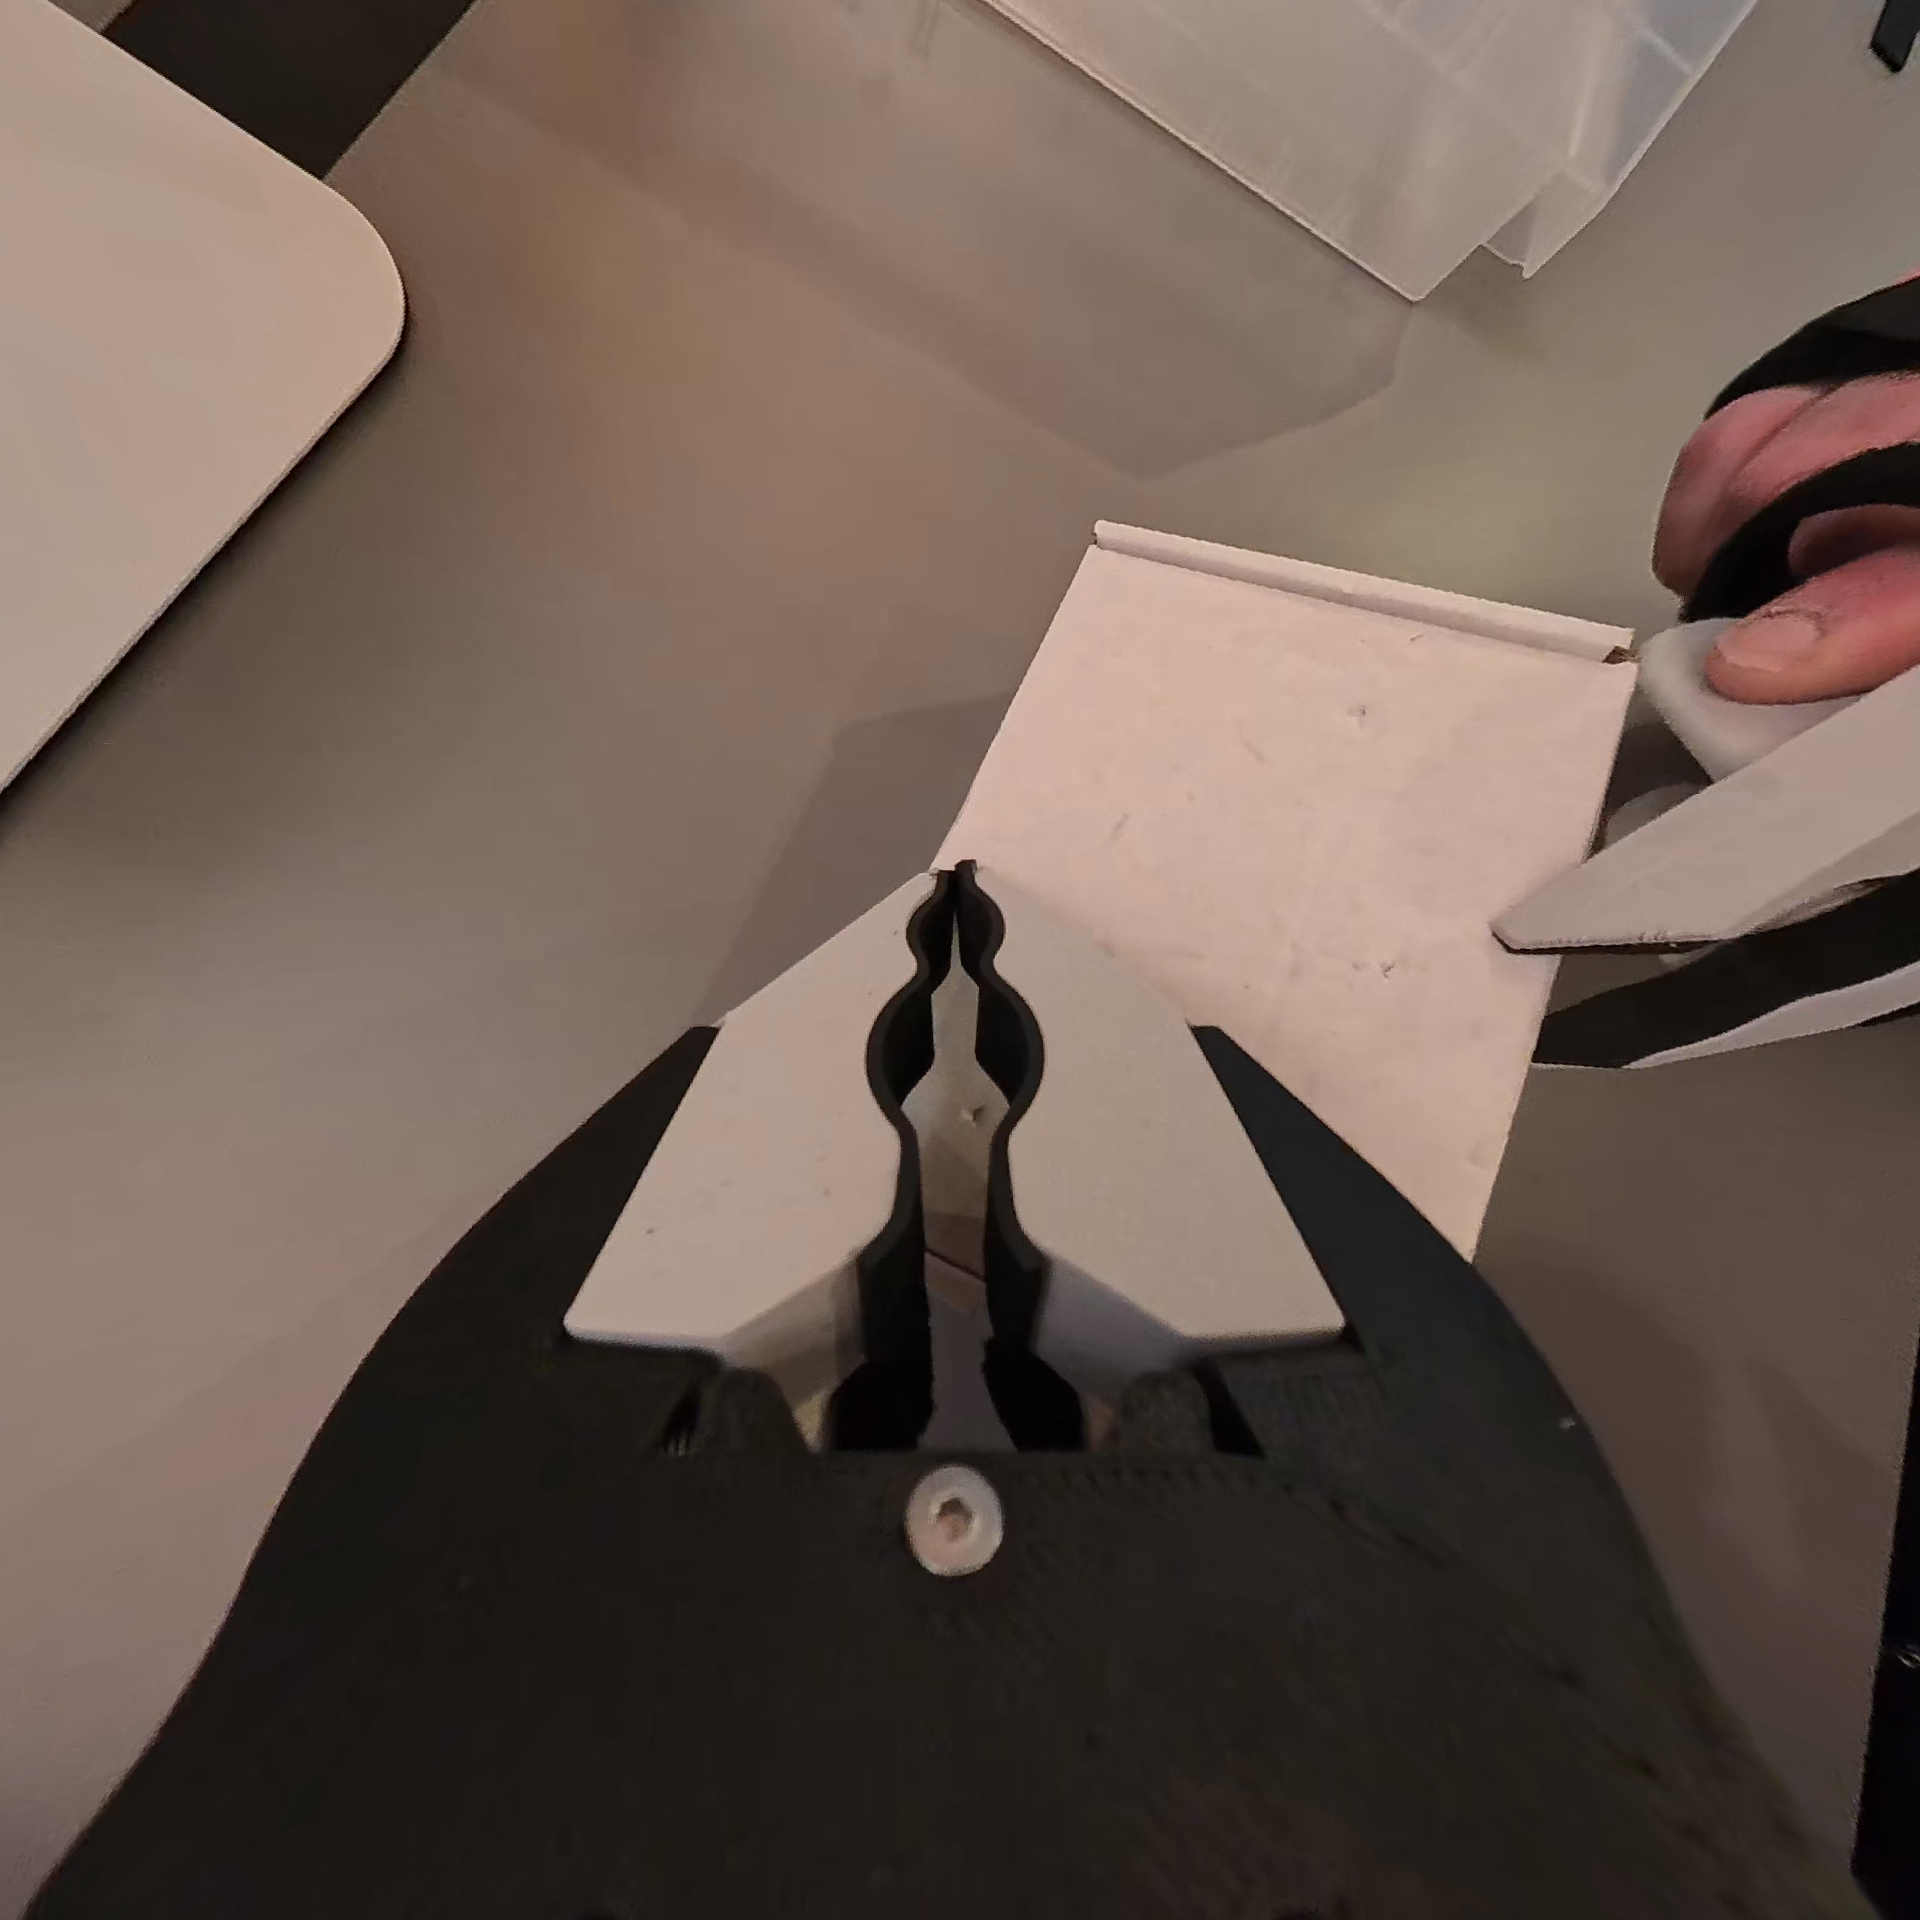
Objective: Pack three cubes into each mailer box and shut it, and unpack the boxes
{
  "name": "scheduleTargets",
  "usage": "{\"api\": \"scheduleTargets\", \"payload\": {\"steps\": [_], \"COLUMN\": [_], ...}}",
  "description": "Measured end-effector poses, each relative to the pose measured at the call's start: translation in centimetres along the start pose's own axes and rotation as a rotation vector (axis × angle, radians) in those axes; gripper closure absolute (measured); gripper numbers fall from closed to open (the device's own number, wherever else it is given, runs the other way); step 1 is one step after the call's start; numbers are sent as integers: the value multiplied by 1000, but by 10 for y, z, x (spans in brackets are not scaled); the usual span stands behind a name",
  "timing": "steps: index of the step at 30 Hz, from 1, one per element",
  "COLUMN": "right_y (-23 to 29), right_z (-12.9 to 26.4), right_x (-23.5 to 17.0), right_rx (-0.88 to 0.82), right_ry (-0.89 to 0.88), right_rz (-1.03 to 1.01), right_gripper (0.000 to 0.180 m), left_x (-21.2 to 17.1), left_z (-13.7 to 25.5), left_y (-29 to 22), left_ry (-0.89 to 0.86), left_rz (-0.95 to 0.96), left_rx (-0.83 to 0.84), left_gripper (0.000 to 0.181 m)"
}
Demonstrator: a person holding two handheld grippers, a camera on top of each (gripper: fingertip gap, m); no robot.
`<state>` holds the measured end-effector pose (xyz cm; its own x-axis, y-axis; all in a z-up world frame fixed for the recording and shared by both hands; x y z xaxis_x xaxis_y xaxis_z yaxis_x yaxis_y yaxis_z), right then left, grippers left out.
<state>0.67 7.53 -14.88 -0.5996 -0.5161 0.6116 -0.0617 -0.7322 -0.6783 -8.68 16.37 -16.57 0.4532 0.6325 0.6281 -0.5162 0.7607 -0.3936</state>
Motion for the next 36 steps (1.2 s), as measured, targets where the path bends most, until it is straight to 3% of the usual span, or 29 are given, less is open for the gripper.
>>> {"api": "scheduleTargets", "payload": {"steps": [5,7,9,14,19,22,24,27,36], "right_y": [-7,-10,-3,4,16,16,14,11,16], "right_z": [1,5,-2,11,18,13,13,12,11], "right_x": [0,4,-8,-4,-9,-15,-15,-17,-17], "right_rx": [53,135,175,141,-74,-190,-194,-181,-233], "right_ry": [-25,-90,-26,8,101,143,138,161,161], "right_rz": [-96,-196,-158,-92,185,319,329,355,442], "right_gripper": [133,180,180,148,115,131,162,173,175], "left_x": [2,4,6,7,15,16,16,17,19], "left_z": [-1,-9,-11,-12,-15,-15,-15,-15,-17], "left_y": [-1,-10,-13,-11,2,4,4,6,8], "left_ry": [9,-30,-36,-52,3,19,22,14,31], "left_rz": [-7,-18,-43,-25,0,-13,-16,-2,1], "left_rx": [-10,-75,-64,-70,-37,-40,-29,-34,-45], "left_gripper": [181,181,181,181,181,181,181,181,181]}}
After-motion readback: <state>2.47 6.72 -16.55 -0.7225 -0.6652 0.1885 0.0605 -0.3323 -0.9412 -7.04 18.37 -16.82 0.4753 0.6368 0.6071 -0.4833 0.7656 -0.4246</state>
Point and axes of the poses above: each gripper's, where its closed fingertips meet, z back along the fingers, x out of its top, y = z × x across the jaws, the point moved 4 cm from there along z, back along the fingers, and after that the axes turned 10 degrees about -x, right-handed, at the moved point
